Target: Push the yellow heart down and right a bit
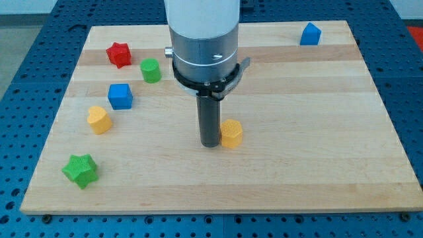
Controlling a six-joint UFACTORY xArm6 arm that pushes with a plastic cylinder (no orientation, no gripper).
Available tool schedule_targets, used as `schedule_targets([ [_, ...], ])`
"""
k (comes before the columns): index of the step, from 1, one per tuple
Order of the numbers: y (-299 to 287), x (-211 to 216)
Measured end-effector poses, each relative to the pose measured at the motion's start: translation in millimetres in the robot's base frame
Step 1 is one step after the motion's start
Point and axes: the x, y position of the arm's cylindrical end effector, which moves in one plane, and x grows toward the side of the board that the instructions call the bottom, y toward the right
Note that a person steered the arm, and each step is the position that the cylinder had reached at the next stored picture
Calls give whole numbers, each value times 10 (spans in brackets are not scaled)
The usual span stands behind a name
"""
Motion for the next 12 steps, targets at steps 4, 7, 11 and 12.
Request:
schedule_targets([
  [4, -1021, -22],
  [7, -1709, 242],
  [11, -1673, -654],
  [12, -1603, -171],
])
